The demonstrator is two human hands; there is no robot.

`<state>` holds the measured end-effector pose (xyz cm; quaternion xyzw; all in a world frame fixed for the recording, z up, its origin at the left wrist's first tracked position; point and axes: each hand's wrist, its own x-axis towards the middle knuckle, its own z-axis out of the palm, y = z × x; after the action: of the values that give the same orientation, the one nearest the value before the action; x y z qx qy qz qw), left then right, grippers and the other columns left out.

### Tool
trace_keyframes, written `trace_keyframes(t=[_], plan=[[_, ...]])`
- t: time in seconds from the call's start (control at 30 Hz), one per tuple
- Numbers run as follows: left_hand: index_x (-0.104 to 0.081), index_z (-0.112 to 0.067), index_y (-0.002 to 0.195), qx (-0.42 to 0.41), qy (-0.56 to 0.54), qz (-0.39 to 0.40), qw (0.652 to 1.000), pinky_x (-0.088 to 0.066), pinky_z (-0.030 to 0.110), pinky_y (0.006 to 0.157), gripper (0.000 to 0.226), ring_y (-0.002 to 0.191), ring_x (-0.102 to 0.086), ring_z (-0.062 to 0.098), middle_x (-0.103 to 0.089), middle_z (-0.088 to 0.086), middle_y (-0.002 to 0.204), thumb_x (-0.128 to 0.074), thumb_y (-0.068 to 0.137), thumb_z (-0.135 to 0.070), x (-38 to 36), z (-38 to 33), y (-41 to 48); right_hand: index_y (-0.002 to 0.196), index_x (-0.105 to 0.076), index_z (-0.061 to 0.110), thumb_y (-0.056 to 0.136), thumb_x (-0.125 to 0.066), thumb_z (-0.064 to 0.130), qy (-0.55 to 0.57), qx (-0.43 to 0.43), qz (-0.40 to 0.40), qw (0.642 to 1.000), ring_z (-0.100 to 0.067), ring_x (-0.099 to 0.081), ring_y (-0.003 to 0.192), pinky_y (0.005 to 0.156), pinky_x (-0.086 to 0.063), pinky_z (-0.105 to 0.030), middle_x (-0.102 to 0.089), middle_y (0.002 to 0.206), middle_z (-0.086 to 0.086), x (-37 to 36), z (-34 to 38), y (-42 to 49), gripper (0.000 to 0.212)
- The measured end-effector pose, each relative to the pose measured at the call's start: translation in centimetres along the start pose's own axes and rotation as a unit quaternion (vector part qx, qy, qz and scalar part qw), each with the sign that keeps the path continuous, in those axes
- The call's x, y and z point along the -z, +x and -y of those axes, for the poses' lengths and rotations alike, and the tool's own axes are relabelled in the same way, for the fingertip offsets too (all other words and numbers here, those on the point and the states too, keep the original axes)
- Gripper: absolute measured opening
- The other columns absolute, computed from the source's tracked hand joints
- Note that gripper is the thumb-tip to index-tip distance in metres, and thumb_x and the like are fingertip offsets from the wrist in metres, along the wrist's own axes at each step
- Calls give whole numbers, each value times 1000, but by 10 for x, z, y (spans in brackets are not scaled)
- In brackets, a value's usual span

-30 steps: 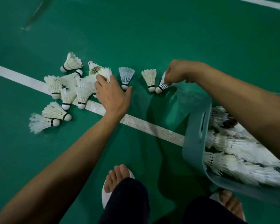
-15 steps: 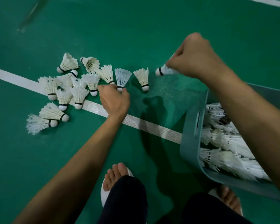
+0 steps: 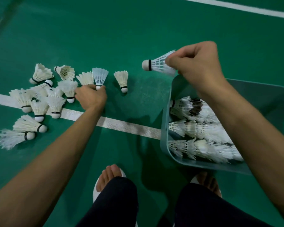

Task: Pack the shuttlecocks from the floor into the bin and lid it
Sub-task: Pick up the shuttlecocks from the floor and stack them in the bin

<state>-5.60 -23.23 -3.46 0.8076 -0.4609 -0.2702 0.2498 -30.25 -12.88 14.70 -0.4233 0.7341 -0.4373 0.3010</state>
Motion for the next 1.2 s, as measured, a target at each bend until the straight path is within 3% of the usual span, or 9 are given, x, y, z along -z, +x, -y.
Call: trace_keyframes(t=[0.1,0.23,0.37,0.47,0.67,0.8,0.93,1.07,1.2], plan=[[-73,-3,83,-63,-83,-16,994,-54,41,70,49,88,-67,34,-64,18,87,-69,67,-49,27,-40,-72,69,-77,22,74,-77,8,48,0,-33,998,-14,-63,65,66,-54,-30,-76,76,-13,13,-1,-7,15],[-76,-12,91,-188,-161,32,968,-48,23,83,31,85,-56,-4,-57,6,112,-75,77,-40,54,-77,-159,79,-73,18,71,-81,8,52,-12,-109,993,-12,-67,62,65,-58,-27,-73,71,-4,42,-5,-23,16],[-76,-19,87,-345,-111,90,928,-48,25,71,24,88,-58,9,-54,0,109,-74,76,-40,61,-105,-218,104,-65,17,70,-80,10,-15,-54,-185,981,-12,-73,75,75,-60,-30,-75,77,1,101,-24,-42,37],[-74,-23,79,-422,-9,152,894,-39,24,67,22,87,-53,9,-51,-4,102,-71,75,-44,57,-117,-252,89,-73,21,73,-74,12,-121,-90,-229,962,-12,-71,76,79,-61,-31,-74,78,2,149,-48,-63,19],[-57,-6,55,-443,136,297,835,-27,22,48,42,49,-40,17,-45,-4,50,-66,69,-45,27,-119,-286,93,-79,11,81,-61,10,-328,-130,-235,906,-40,-67,88,76,-52,-35,-72,89,-22,191,-88,-91,22],[-55,-5,54,-439,210,355,798,-26,23,48,50,46,-34,20,-35,-2,45,-59,66,-53,15,-112,-281,100,-73,5,81,-63,7,-430,-131,-184,874,-47,-64,91,79,-57,-45,-66,98,-28,180,-108,-80,22],[-45,-11,50,-426,246,385,781,-26,24,48,49,47,-38,20,-36,-1,47,-66,72,-50,9,-104,-270,85,-64,-1,79,-64,-4,-416,-138,-135,888,-43,-64,84,67,-51,-43,-63,84,-24,167,-125,-67,7],[-53,-8,53,-402,248,397,787,-29,25,49,46,50,-42,23,-41,0,47,-63,69,-50,4,-101,-263,57,-35,9,81,-54,-12,-342,-180,-90,918,-24,-42,54,55,-34,-33,-37,56,-6,163,-142,-54,37],[-63,-7,58,-396,255,388,792,-37,28,50,46,54,-51,27,-50,7,51,-64,71,-51,-2,-103,-264,59,-38,10,94,-53,0,-241,-251,-86,934,-22,-38,57,66,-37,-32,-37,58,-5,167,-153,-40,39]])
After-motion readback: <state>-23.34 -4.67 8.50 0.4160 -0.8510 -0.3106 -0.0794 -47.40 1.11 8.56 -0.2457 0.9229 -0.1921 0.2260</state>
